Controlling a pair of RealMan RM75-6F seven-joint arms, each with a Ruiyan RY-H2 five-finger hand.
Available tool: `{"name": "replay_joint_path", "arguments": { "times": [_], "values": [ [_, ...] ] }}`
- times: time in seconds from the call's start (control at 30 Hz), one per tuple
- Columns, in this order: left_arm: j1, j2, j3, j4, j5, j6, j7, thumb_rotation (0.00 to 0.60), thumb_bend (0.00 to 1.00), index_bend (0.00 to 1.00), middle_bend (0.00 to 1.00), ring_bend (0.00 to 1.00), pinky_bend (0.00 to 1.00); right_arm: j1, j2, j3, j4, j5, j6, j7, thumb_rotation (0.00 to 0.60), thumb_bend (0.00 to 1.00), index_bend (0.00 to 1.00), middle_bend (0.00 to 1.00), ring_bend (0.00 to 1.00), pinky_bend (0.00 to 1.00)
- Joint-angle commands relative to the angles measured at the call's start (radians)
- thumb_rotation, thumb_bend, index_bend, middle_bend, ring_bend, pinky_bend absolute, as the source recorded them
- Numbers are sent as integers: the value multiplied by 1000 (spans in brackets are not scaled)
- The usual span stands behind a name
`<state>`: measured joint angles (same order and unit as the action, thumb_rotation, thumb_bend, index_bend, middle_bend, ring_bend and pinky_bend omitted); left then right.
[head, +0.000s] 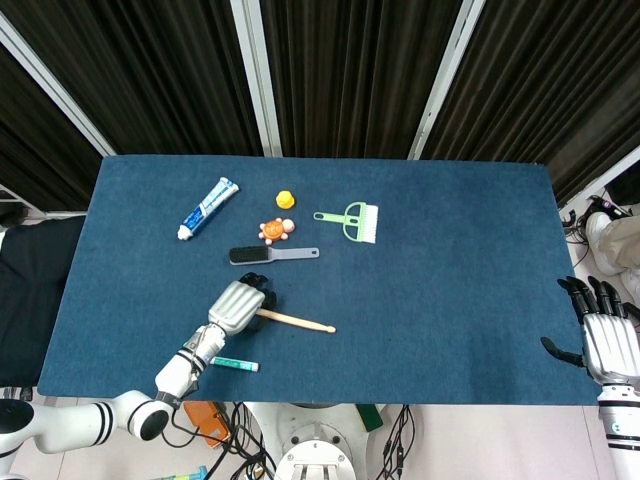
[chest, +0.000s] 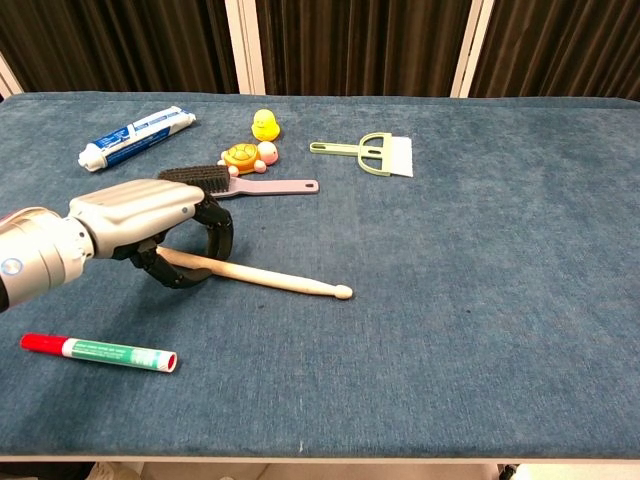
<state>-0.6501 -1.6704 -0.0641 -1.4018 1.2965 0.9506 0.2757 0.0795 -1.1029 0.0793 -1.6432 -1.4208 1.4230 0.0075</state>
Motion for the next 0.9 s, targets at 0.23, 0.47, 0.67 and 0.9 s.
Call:
{"name": "replay_joint_path", "arguments": {
  "times": [0.23,0.47,0.67,0.9],
  "values": [
    [5,-3,9,13,17,5,-27,600,433,536,557,218,187,0,0,1,-1,1,0,3,600,292,203,177,71,0],
    [11,8,7,15,18,7,-55,600,494,575,599,249,195,-1,1,2,-1,3,0,6,600,292,203,177,71,0],
    [15,22,5,2,32,16,-93,600,507,590,610,263,215,-1,1,2,-2,4,1,4,600,292,203,177,71,0],
    [15,48,4,-31,50,4,-172,600,508,591,610,264,215,-2,1,2,-3,6,1,4,600,292,203,177,71,0]
  ]
}}
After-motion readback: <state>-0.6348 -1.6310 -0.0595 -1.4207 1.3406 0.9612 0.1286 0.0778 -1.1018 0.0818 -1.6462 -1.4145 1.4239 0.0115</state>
